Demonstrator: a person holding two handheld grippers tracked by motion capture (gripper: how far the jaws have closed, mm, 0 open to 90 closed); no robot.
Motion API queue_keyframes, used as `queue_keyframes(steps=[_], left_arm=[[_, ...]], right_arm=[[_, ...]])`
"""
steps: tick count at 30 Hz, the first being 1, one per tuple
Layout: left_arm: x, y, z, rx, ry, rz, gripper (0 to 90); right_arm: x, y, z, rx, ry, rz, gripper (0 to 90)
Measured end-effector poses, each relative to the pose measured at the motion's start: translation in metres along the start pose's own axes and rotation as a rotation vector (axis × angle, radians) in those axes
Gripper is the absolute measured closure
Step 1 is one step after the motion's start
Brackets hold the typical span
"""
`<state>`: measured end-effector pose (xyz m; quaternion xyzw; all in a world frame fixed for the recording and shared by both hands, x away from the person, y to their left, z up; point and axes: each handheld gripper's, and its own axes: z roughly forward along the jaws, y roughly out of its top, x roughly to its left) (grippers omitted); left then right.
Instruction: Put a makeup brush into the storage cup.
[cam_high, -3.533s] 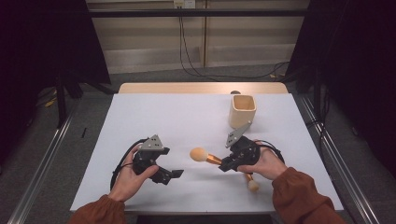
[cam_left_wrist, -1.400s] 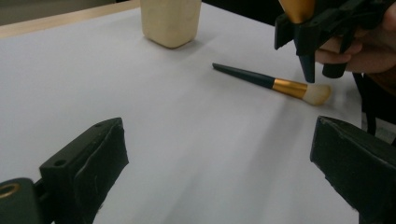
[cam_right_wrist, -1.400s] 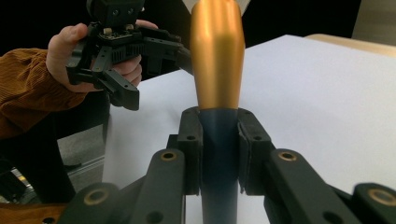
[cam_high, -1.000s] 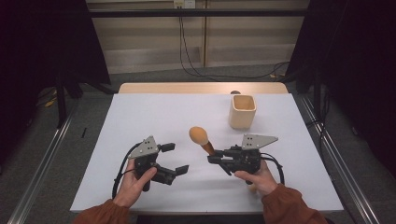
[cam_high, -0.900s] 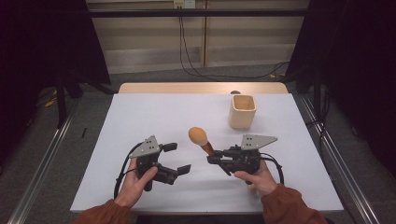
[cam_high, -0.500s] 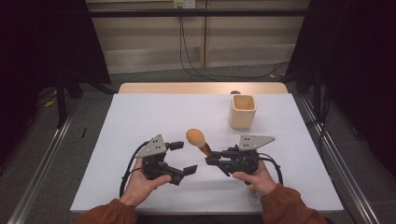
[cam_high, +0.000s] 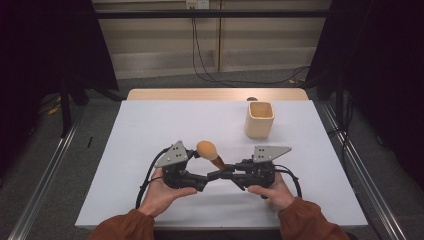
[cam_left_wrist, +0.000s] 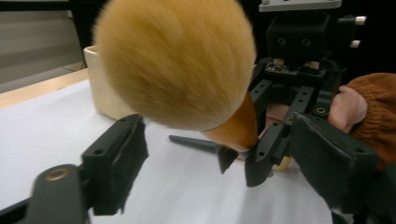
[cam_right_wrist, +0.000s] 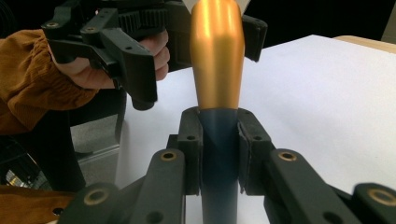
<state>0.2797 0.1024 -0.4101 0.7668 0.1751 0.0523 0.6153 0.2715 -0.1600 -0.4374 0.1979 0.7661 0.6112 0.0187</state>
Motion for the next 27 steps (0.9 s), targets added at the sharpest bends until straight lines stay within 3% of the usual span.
queue_keyframes(steps=[2,8,16,21,27], left_arm=[[0.0012,-0.0002,0.0017,-0.008,-0.021,-0.021,25.9],[0.0006,-0.0012,0.0030,-0.016,-0.032,-0.023,42.4],[0.0015,-0.0042,0.0063,-0.022,-0.060,-0.063,56.5],[0.0044,-0.0043,0.0064,-0.030,-0.086,-0.119,60.1],[0.0012,-0.0023,0.0052,-0.027,-0.081,-0.104,62.3]], right_arm=[[0.0001,-0.0001,0.0002,-0.001,0.005,0.001,75.2],[0.0006,-0.0013,0.0024,0.004,0.010,0.004,75.2],[0.0016,-0.0018,0.0040,-0.002,0.023,0.008,75.2],[0.0012,-0.0024,0.0049,-0.005,0.027,0.014,75.1],[0.0016,-0.0025,0.0057,-0.004,0.034,0.018,74.4]])
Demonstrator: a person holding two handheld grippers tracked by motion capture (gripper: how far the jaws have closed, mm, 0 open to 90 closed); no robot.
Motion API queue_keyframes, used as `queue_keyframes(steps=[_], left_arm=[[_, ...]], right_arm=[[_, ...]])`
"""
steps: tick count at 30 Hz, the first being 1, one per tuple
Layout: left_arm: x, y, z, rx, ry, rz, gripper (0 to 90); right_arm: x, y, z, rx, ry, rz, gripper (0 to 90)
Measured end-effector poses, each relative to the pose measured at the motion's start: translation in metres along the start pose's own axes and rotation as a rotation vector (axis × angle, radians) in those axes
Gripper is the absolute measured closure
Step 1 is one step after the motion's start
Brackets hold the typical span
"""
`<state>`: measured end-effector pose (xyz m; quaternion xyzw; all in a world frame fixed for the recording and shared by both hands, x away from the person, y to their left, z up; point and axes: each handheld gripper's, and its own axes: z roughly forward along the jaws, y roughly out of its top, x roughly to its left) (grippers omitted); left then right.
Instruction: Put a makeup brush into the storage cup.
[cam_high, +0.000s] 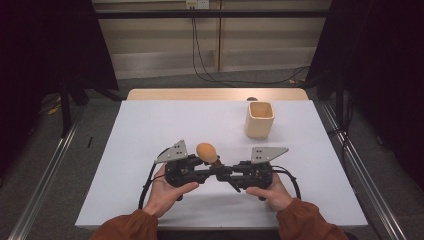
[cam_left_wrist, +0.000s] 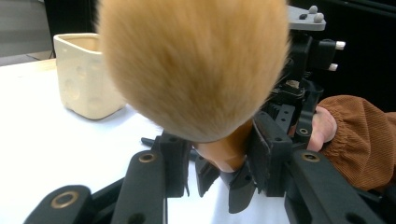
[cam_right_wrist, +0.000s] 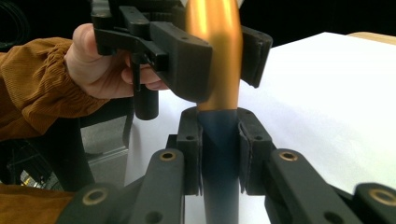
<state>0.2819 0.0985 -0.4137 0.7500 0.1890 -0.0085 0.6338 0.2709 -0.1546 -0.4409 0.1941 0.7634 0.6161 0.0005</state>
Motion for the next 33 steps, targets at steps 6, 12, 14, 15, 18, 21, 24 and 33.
queue_keyframes(steps=[6,12,14,15,18,21,24,33], left_arm=[[-0.001,0.001,0.001,0.009,0.006,0.014,63.4],[-0.002,0.001,0.001,0.018,0.005,0.008,63.8],[-0.001,0.002,0.001,0.023,-0.003,-0.003,63.9],[-0.001,0.002,0.001,0.028,-0.001,-0.006,63.9],[-0.001,0.003,0.000,0.027,0.004,-0.014,64.0],[0.000,0.004,-0.002,0.030,0.004,-0.016,64.1],[0.001,0.006,-0.004,0.027,0.012,-0.016,64.1],[0.005,0.011,-0.014,0.027,0.037,-0.046,64.2]], right_arm=[[0.000,0.000,0.000,0.005,-0.012,0.010,73.1],[0.000,0.001,0.000,0.015,-0.014,0.021,72.1],[0.001,0.001,0.000,0.016,-0.018,0.019,69.9],[0.001,0.001,0.000,0.017,-0.019,0.019,68.5],[0.002,0.001,0.001,0.025,-0.024,0.012,64.8],[0.002,0.001,0.001,0.031,-0.025,0.013,58.9],[0.002,0.002,0.000,0.038,-0.029,0.022,53.3],[0.000,0.003,-0.004,0.051,-0.058,0.043,28.3]])
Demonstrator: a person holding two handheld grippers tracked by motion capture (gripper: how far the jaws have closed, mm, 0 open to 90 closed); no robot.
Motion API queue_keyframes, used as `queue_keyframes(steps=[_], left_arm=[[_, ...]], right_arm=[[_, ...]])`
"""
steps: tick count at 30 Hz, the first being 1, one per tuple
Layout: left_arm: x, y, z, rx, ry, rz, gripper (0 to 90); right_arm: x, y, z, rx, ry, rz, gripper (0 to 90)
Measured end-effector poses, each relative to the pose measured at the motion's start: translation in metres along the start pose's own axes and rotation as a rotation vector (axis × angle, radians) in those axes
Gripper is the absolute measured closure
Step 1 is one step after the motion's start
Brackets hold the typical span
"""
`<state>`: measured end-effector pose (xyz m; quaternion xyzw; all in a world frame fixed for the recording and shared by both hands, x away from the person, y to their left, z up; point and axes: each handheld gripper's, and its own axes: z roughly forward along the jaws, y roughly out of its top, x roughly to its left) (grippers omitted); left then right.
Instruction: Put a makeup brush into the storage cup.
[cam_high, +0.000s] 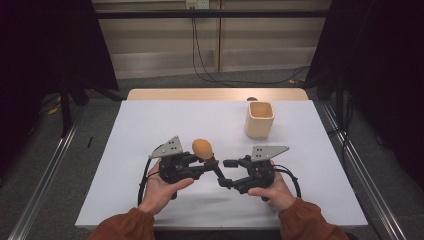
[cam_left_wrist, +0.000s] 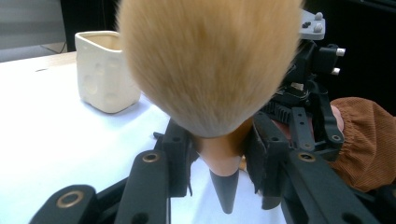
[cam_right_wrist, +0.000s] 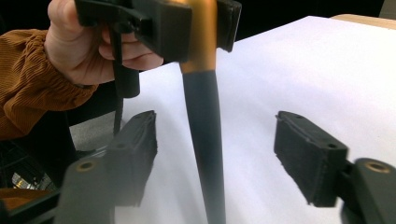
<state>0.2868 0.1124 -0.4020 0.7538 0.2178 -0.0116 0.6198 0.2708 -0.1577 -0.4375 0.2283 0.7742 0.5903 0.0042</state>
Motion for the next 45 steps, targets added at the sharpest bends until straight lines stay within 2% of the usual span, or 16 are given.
queue_keyframes(steps=[3,7,8,11,15,20,23,28,34,36,38,40,44,45], left_arm=[[0.002,0.001,-0.004,-0.002,0.004,-0.004,64.2],[0.004,0.004,-0.010,-0.002,0.016,-0.005,64.2],[0.005,0.005,-0.012,0.001,0.022,-0.002,64.2],[0.006,0.007,-0.015,0.007,0.027,0.001,64.2],[0.006,0.010,-0.020,0.017,0.028,0.003,64.3],[0.008,0.015,-0.026,0.033,0.032,-0.002,64.3],[0.009,0.018,-0.030,0.038,0.032,-0.006,64.3],[0.010,0.023,-0.034,0.068,0.035,0.001,64.3],[0.010,0.032,-0.037,0.098,0.047,0.010,64.3],[0.011,0.034,-0.036,0.116,0.049,0.015,64.3],[0.012,0.036,-0.035,0.138,0.055,0.018,64.3],[0.011,0.038,-0.034,0.159,0.053,0.021,64.3],[0.010,0.040,-0.032,0.191,0.054,0.034,64.3],[0.009,0.041,-0.032,0.201,0.052,0.035,64.3]], right_arm=[[0.000,0.001,-0.001,0.000,-0.001,0.004,18.5],[-0.002,0.001,-0.005,-0.019,-0.018,0.046,4.1],[-0.003,0.001,-0.006,-0.024,-0.018,0.036,0.0],[-0.002,0.001,-0.010,-0.038,-0.073,0.019,0.7],[-0.003,0.001,-0.013,-0.043,-0.085,0.017,0.2],[-0.003,0.000,-0.018,-0.067,-0.133,0.015,0.7],[-0.003,-0.001,-0.021,-0.084,-0.148,0.052,2.8],[-0.002,-0.002,-0.025,-0.100,-0.157,0.065,3.7],[0.001,-0.004,-0.027,-0.081,-0.178,0.045,4.5],[0.001,-0.004,-0.028,-0.079,-0.166,0.046,4.3],[0.002,-0.005,-0.027,-0.079,-0.185,0.028,3.9],[0.003,-0.006,-0.027,-0.072,-0.183,0.023,3.4],[0.006,-0.010,-0.025,-0.099,-0.205,-0.013,3.4],[0.007,-0.011,-0.025,-0.099,-0.204,-0.007,3.3]])
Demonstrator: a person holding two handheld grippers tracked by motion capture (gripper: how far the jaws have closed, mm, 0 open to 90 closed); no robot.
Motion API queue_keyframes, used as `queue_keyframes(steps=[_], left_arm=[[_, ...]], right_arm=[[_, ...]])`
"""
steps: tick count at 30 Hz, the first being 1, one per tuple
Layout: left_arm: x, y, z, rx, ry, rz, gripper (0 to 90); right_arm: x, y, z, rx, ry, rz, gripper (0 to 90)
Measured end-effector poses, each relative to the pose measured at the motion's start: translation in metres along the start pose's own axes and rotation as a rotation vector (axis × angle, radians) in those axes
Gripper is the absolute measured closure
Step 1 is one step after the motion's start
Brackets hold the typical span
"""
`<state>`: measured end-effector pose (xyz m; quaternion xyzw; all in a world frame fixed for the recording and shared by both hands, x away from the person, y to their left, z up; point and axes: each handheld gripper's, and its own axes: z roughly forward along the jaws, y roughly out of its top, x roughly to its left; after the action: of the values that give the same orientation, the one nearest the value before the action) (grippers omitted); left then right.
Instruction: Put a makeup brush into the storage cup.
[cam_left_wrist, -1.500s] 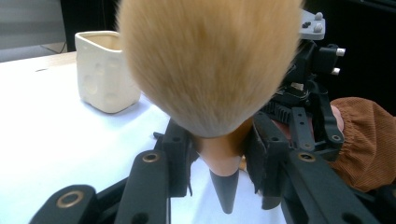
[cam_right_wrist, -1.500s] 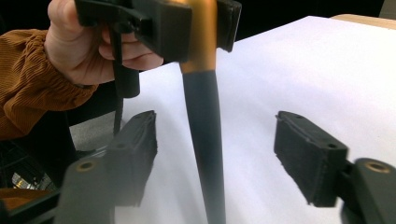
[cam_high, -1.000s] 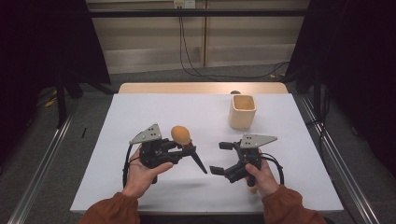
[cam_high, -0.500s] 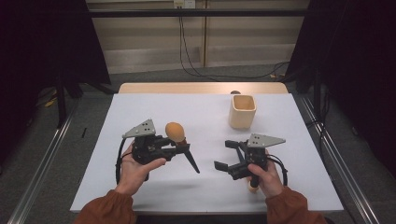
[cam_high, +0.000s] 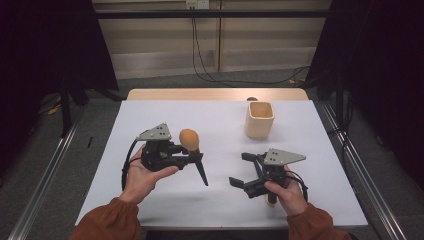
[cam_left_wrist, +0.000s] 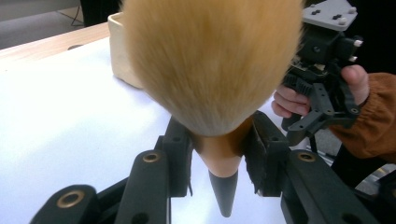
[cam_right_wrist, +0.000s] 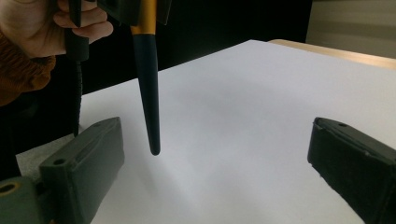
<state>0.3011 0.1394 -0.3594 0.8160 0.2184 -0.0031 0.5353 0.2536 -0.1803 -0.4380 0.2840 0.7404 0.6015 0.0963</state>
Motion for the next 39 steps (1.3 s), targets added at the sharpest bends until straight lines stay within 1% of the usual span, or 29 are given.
queue_keyframes(steps=[1,2,4,6,8,9,11,13,15,18,19,20,22,25,27,28,30,31,33,34,36,39], left_arm=[[0.000,0.001,0.001,0.010,0.003,0.008,64.3],[0.000,0.001,0.002,0.018,-0.002,0.008,64.3],[-0.001,0.002,0.004,0.036,0.001,0.016,64.4],[-0.003,0.003,0.007,0.034,-0.011,0.025,64.3],[-0.004,0.003,0.010,0.038,-0.010,0.025,64.4],[-0.004,0.003,0.012,0.042,-0.013,0.025,64.4],[-0.005,0.003,0.016,0.051,-0.019,0.024,64.4],[-0.007,0.003,0.020,0.063,-0.022,0.024,64.4],[-0.007,0.004,0.023,0.065,-0.023,0.014,64.3],[-0.008,0.006,0.026,0.054,-0.032,0.015,64.3],[-0.009,0.006,0.028,0.057,-0.038,0.016,64.4],[-0.009,0.006,0.029,0.061,-0.040,0.023,64.4],[-0.011,0.007,0.033,0.066,-0.043,0.023,64.3],[-0.012,0.007,0.037,0.066,-0.047,0.022,64.4],[-0.012,0.007,0.039,0.068,-0.047,0.030,64.4],[-0.013,0.007,0.040,0.065,-0.052,0.023,64.3],[-0.014,0.007,0.042,0.069,-0.049,0.032,64.3],[-0.014,0.006,0.043,0.071,-0.055,0.028,64.3],[-0.014,0.005,0.045,0.062,-0.057,0.027,64.3],[-0.014,0.005,0.046,0.059,-0.056,0.027,64.4],[-0.014,0.004,0.047,0.055,-0.052,0.024,64.3],[-0.015,0.003,0.049,0.053,-0.056,0.028,64.4]], right_arm=[[0.000,-0.001,0.000,0.003,0.005,0.005,3.2],[0.001,-0.001,0.000,0.008,0.016,0.005,3.3],[0.002,-0.002,0.001,0.010,0.016,0.005,3.3],[0.002,-0.002,0.001,0.017,0.030,0.005,3.2],[0.003,-0.002,0.003,0.020,0.033,-0.001,3.1],[0.004,-0.001,0.003,0.021,0.041,0.002,2.9],[0.005,0.000,0.005,0.025,0.051,-0.007,1.9],[0.006,0.001,0.006,0.016,0.064,-0.014,1.3],[0.008,0.002,0.007,0.021,0.071,-0.016,1.2],[0.009,0.004,0.009,0.031,0.083,0.005,1.3],[0.009,0.004,0.010,0.036,0.098,0.008,1.2],[0.009,0.005,0.011,0.037,0.106,0.007,1.1],[0.010,0.008,0.013,0.047,0.107,-0.005,1.0],[0.012,0.011,0.017,0.053,0.111,0.004,0.7],[0.013,0.013,0.020,0.062,0.111,-0.013,1.9],[0.013,0.013,0.022,0.070,0.116,-0.014,3.9],[0.013,0.014,0.025,0.079,0.127,-0.010,8.6],[0.012,0.014,0.026,0.079,0.130,-0.008,11.1],[0.012,0.014,0.028,0.074,0.124,-0.014,14.2],[0.012,0.013,0.029,0.069,0.115,-0.024,18.2],[0.013,0.013,0.030,0.058,0.115,-0.030,23.6],[0.014,0.012,0.032,0.054,0.122,-0.017,35.2]])
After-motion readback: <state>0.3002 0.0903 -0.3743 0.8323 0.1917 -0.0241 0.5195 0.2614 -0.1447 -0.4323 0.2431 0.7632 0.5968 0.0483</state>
